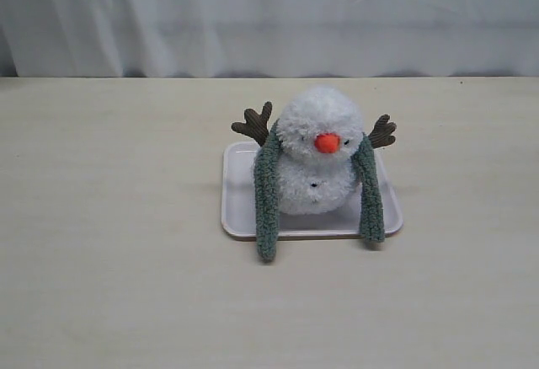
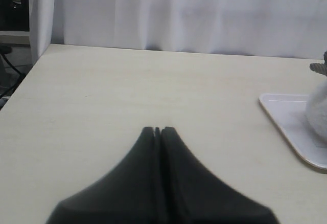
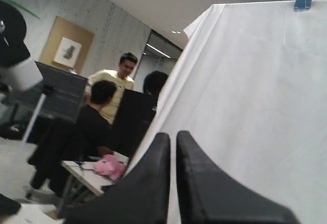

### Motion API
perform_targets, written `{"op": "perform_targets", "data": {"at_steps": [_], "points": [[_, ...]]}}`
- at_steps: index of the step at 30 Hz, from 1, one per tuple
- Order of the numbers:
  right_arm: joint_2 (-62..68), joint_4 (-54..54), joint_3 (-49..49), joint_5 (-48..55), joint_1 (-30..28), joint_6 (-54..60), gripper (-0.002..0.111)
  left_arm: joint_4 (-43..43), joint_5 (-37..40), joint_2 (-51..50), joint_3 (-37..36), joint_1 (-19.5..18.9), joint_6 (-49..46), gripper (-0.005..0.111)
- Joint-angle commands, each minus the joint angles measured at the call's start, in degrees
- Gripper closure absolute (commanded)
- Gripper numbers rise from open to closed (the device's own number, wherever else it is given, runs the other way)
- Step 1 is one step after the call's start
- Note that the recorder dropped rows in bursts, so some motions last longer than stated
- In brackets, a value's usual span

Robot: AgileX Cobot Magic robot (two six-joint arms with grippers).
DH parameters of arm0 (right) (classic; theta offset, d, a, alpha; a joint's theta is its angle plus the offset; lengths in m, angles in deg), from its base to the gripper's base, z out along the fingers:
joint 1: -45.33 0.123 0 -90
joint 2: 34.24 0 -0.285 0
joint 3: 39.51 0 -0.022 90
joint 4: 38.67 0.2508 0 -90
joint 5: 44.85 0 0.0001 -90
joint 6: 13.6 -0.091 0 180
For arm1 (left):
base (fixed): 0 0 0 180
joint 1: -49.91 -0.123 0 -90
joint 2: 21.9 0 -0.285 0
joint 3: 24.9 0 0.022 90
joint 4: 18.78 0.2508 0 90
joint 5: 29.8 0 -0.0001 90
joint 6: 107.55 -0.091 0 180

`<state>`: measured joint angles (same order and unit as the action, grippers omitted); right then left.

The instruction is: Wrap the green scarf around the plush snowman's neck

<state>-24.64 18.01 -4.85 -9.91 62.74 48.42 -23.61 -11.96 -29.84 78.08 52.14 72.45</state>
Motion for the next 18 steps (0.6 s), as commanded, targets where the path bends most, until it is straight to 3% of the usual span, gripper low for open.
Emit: {"op": "perform_targets", "data": {"at_steps": [1, 10, 18], "points": [[-1.82, -18.39, 0.12, -0.39, 0.08, -0.29, 0.104, 0.19, -0.49, 0.15, -0.19, 0.44, 0.0, 0.107], [-1.82, -46.42, -0.09, -0.78, -0.66, -0.29, 0.104, 0.19, -0.49, 0.15, -0.19, 0.44, 0.0, 0.107], [-1.82, -51.58, 0.01, -0.65, -8.8, -5.96, 0.104, 0.19, -0.49, 0.15, -0.19, 0.44, 0.0, 0.107]]}}
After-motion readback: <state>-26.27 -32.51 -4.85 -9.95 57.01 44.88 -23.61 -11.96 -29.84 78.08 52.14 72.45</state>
